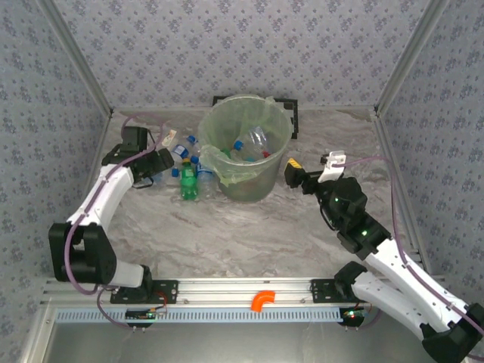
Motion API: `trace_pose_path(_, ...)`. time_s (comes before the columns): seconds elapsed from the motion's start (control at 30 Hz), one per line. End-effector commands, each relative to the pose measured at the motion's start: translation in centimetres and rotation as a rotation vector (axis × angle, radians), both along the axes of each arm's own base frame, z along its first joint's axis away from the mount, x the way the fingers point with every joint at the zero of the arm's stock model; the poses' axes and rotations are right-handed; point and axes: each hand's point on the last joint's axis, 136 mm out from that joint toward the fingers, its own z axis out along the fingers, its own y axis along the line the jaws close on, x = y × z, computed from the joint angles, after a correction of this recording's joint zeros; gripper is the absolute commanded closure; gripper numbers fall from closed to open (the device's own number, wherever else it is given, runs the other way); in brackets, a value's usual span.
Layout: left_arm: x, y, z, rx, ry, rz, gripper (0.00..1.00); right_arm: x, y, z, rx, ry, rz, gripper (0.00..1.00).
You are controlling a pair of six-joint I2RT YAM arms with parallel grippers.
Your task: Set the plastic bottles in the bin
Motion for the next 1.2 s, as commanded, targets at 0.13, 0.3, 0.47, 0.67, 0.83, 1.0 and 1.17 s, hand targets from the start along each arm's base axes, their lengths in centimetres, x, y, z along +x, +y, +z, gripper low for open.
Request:
trace_pose_path(0.13, 0.6, 3.0, -2.4, -0.147, 0.065, 0.235, 0.11, -0.8, -0.1, 0.6, 0.068, -0.030, 0.031, 0.00)
trace_pose_path(0.3, 1.8, 5.3, -3.5, -0.281, 0.041, 0.439, 0.14, -1.1, -0.2, 0.5, 0.073, -0.031, 0.035, 0.01)
trace_pose_path(0.47, 3.7, 6.2, -4.4, -0.381, 0.026, 0.567, 0.14, -1.5, -0.5, 0.7, 0.078, -0.041, 0.032, 0.01)
trace_pose_path(0.67, 4.8, 7.4, -4.8, -0.439, -0.006, 0.708, 0.14, -1.5, -0.5, 0.7, 0.080, -0.043, 0.036, 0.01)
trace_pose_path(0.83, 5.4, 8.2, -6.0, -0.445, 0.025, 0.769, 0.14, -1.7, -0.8, 0.8, 0.083, -0.049, 0.027, 0.01)
trace_pose_path(1.0, 6.1, 7.7, -8.1, -0.464, 0.099, 0.767, 0.14, -1.7, -0.9, 0.7, 0.085, -0.049, 0.025, 0.00)
trace_pose_path(1.17, 6.4, 8.4, -8.8, -0.425, 0.091, 0.785, 0.14, -1.7, -0.9, 0.7, 0.085, -0.049, 0.022, 0.00)
